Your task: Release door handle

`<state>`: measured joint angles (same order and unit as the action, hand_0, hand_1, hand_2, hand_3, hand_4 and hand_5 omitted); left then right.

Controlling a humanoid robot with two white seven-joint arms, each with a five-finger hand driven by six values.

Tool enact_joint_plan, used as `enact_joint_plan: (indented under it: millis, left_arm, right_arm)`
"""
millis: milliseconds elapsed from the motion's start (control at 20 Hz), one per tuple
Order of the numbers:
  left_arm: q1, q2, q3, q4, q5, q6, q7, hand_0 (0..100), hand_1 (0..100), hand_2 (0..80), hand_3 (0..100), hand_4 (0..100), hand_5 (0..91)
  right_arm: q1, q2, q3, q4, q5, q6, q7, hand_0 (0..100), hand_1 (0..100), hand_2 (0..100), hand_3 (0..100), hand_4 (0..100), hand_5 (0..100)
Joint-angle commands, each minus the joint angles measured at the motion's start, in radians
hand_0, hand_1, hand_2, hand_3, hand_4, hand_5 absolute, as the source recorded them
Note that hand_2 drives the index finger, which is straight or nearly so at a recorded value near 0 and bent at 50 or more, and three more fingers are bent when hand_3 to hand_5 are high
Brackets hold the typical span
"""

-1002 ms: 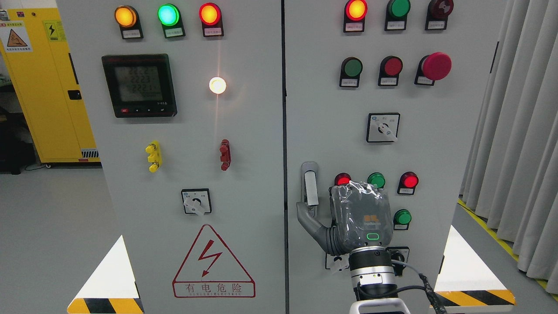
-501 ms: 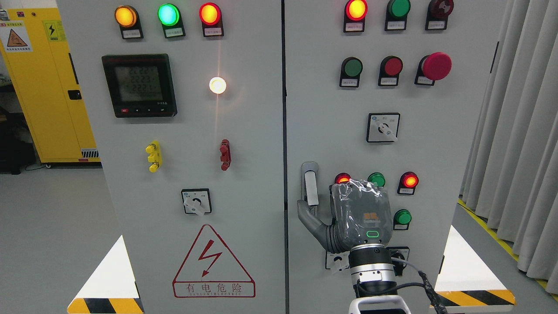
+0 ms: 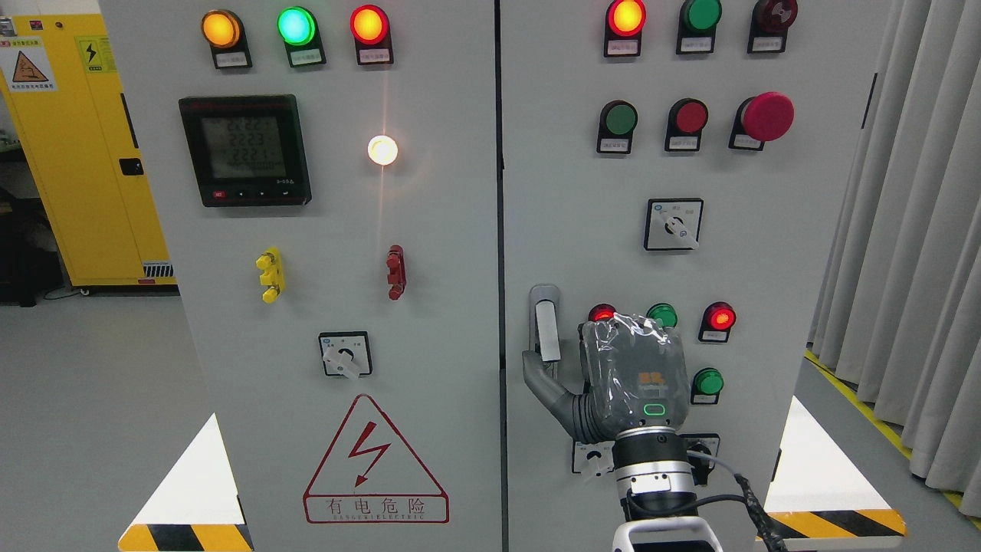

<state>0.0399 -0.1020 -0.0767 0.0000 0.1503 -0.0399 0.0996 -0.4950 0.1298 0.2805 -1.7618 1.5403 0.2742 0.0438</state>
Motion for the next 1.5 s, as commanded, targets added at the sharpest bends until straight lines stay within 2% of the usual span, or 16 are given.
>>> enact_joint_plan:
  millis: [0,150,802,1453]
  left_arm:
    - [0.000,-0.001,0.000,-0.015,0.000,0.000,0.000,12,56,0.0,0,0,0.0]
    - [0.000,0.001,0.000,-0.015,0.000,0.000,0.000,12,56,0.0,0,0,0.0]
    - [0.000,-0.001,0.000,-0.015,0.000,0.000,0.000,12,56,0.0,0,0,0.0]
    - [0.000,0.001,0.000,-0.015,0.000,0.000,0.000,12,56,0.0,0,0,0.0]
  right_arm:
    - [-0.002,-0.001,0.002,0.004,0.000,0.000,0.001,29,22,98,100,100,100]
    - [0.000,-0.001,0.002,0.002,0.000,0.000,0.013,29,22,98,100,100,100]
    - [0.006,-0.001,0.000,-0.004,0.000,0.002,0.013,35,21,98,100,100,100]
    - [0.007,0.001,-0.004,-0.007,-0.002,0.003,0.011,36,23,98,100,100,100]
